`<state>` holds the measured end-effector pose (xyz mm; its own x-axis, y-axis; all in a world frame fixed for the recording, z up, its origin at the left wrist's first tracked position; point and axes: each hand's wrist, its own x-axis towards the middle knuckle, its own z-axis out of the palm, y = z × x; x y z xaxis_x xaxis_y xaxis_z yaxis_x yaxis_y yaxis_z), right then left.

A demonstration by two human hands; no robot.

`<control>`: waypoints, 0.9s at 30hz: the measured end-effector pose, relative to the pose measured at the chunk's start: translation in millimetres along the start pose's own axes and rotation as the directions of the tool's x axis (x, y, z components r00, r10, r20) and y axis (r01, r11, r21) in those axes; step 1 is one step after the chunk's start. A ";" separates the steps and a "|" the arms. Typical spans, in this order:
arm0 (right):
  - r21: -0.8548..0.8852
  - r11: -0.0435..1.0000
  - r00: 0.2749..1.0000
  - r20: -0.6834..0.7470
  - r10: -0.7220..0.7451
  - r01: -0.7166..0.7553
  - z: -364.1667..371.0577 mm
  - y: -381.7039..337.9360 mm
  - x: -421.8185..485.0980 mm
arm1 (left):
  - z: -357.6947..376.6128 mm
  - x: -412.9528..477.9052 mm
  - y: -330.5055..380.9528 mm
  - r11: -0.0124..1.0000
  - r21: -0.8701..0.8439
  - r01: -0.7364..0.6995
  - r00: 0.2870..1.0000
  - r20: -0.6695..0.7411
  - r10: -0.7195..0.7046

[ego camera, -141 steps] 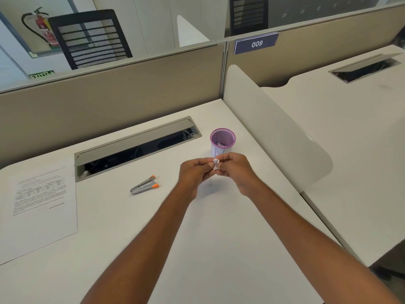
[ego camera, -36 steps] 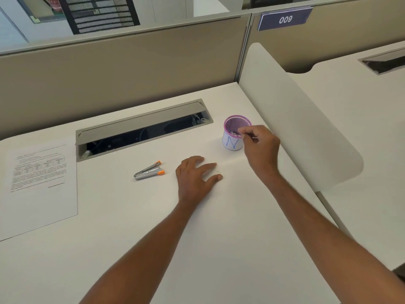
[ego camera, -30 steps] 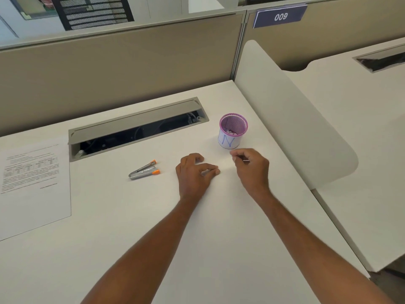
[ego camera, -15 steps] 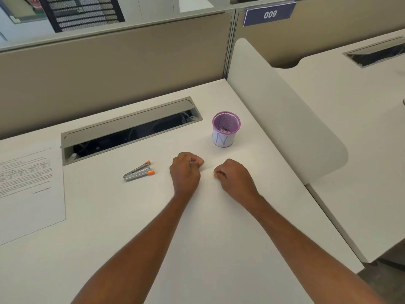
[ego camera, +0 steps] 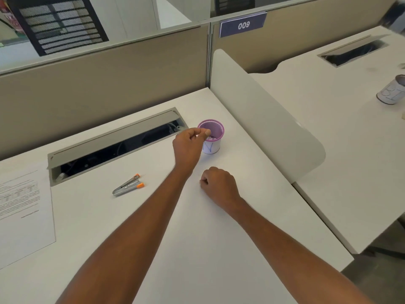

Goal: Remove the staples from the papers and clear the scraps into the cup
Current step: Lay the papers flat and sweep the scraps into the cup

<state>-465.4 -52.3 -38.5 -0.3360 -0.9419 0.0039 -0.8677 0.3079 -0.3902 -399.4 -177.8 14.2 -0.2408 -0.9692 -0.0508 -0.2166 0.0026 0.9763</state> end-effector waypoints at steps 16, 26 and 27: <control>0.184 0.982 0.999 0.016 0.028 -0.030 9.9 12.9 0.2 | 8.7 28.8 8.3 0.983 0.182 -0.007 0.997 0.072 -0.006; 0.524 0.843 0.989 0.138 0.055 -0.120 -6.1 36.2 5.2 | -44.2 -36.6 -37.4 0.971 0.238 -0.021 0.999 0.046 0.011; 0.505 0.857 0.991 0.127 0.044 -0.103 -5.2 33.4 3.7 | -49.1 -41.9 -47.6 0.957 0.287 -0.037 0.998 0.049 0.024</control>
<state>-497.5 -44.8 -46.7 -0.3246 -0.9368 -0.1308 -0.5239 0.2932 -0.7997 -332.6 -149.4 -19.8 -0.2923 -0.9556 -0.0379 -0.4703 0.1091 0.8757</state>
